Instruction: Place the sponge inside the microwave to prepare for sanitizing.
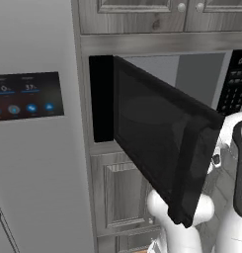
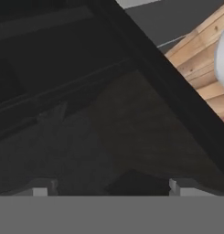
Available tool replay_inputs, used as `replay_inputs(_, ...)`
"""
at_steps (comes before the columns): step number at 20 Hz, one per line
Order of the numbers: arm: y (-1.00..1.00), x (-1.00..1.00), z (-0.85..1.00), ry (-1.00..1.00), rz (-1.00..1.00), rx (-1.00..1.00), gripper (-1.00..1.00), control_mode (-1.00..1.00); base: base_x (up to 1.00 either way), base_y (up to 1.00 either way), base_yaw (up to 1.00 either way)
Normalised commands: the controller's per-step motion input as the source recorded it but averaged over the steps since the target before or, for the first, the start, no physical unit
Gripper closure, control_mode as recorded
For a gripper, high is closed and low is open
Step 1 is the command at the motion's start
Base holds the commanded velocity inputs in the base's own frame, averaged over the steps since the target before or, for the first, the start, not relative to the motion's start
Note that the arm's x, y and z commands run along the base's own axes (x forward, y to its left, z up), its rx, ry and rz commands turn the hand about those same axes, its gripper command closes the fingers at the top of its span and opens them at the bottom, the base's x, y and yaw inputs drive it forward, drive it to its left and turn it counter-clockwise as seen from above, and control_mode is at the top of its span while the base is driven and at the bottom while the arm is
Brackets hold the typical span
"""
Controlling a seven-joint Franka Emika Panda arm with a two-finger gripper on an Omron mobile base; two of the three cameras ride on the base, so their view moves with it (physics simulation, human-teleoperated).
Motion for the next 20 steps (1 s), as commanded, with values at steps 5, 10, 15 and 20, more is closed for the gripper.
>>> replay_inputs(5,1.0,-0.46,-0.02,-0.03,-0.11,0.0,-1.0,-1.0,0.0,0.0,0.0)
replay_inputs(10,0.58,-0.12,0.0,-0.07,-0.09,0.0,-1.0,-1.0,0.0,0.0,0.0)
replay_inputs(15,0.0,0.0,0.0,0.0,0.0,0.0,-1.0,-1.0,0.0,0.0,0.0)
replay_inputs(20,-0.67,0.0,-0.19,-0.08,-0.01,-0.01,-1.0,-1.0,0.0,0.0,0.0)
